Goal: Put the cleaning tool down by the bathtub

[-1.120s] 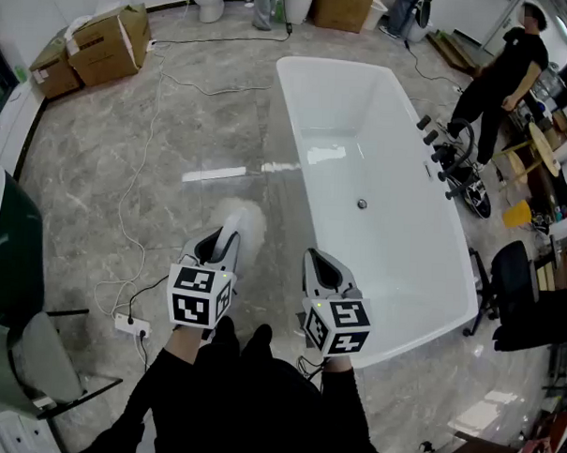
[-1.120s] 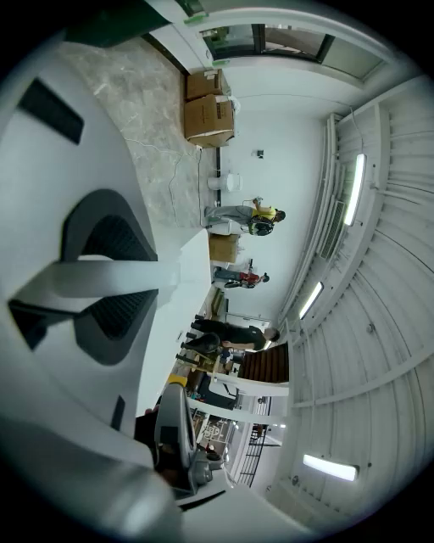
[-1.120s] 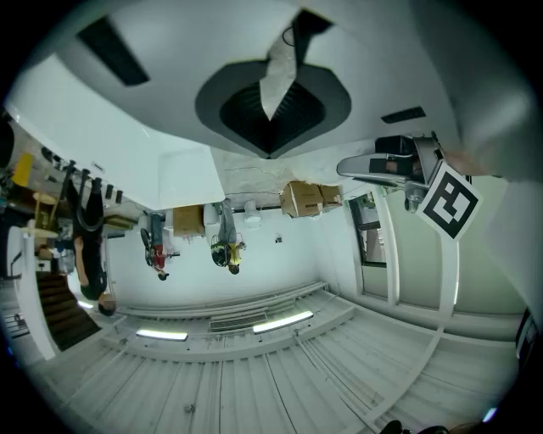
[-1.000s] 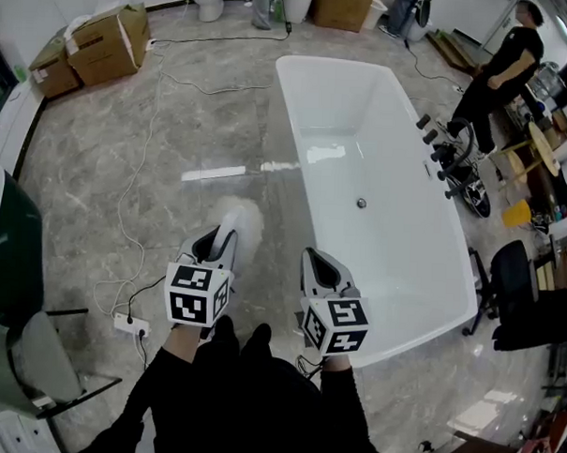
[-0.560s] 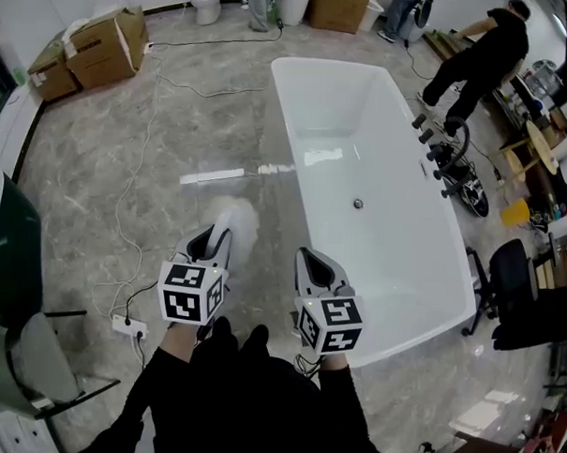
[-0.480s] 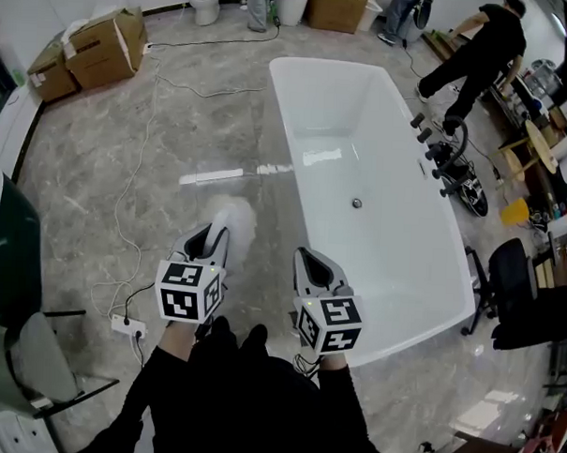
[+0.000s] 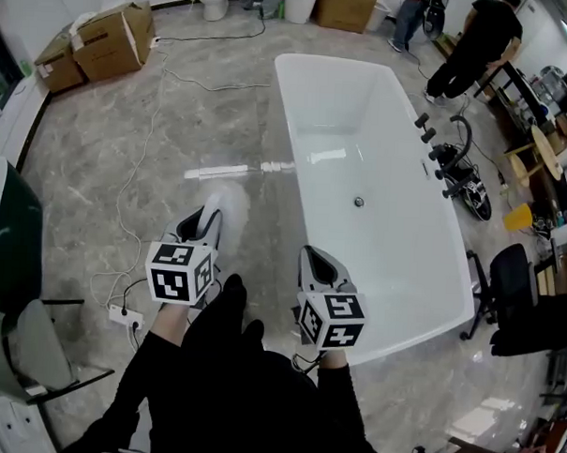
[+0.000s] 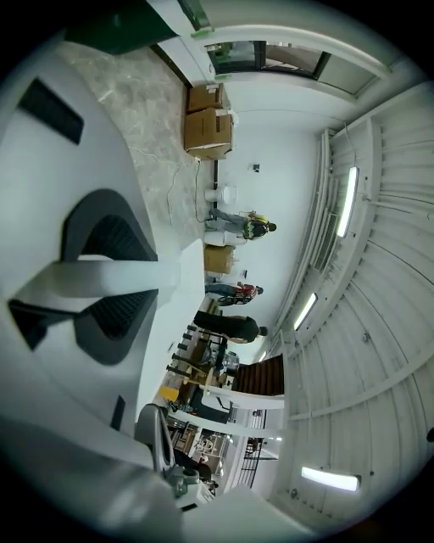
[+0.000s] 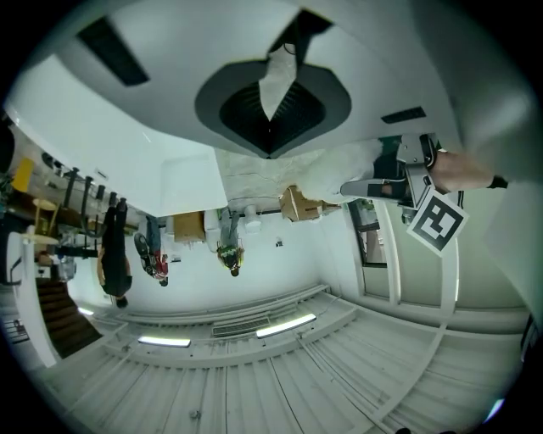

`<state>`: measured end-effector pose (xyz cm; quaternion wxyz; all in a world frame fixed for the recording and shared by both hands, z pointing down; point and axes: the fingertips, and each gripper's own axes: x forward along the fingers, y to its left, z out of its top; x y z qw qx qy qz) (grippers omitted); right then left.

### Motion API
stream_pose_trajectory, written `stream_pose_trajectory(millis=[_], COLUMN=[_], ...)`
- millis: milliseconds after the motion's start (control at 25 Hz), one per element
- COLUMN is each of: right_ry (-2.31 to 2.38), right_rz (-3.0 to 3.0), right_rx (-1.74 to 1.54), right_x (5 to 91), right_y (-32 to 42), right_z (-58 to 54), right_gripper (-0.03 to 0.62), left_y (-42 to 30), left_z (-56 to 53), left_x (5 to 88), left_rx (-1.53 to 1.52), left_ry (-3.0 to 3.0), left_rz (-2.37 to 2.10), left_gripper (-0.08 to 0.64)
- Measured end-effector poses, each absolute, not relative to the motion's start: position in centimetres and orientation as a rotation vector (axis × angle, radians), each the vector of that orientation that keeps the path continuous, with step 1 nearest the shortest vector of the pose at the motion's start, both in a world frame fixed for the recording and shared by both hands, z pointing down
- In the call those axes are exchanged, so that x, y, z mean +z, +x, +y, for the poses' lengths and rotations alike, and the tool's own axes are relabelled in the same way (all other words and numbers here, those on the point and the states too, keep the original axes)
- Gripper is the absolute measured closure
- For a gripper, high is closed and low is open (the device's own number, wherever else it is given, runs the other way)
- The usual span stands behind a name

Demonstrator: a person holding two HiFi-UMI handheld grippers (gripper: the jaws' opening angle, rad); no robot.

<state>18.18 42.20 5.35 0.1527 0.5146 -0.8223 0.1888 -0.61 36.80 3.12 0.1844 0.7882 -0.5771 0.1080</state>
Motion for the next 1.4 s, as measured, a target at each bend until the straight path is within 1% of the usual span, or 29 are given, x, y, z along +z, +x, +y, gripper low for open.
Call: stream_pose_trajectory(millis=[240, 400, 760, 1080, 1400], right_ry=[1.473, 1.486, 1.508, 1.512, 1.436], right_rz=[-2.357, -2.355, -2.274, -2.247, -2.229], right_rx=[0.544, 0.542, 0.579, 0.539, 0.563], right_x=[5.6, 5.8, 7.7, 7.0, 9.0], right_y=[17.7, 16.7, 12.9, 8.1, 4.7], right_z=[39.6, 35.8, 22.8, 12.1, 8.1], right_gripper=[0.592, 0.592, 0.592, 0.592, 0.592], left_y=[-1.2, -1.9, -5.2, -9.6, -12.4], left_z=[33.9, 29.9, 16.5, 6.8, 1.6], left_x=[3.6, 4.3, 6.3, 8.1, 9.8], left_rx=[0.293, 0.278, 0.299, 0.308, 0.3], left_ry=[2.212, 2.208, 2.219, 2.188, 2.14], left_rz=[-1.623, -1.581, -1.513, -1.483, -1.472], left_gripper=[0.46, 0.46, 0.46, 0.46, 0.46])
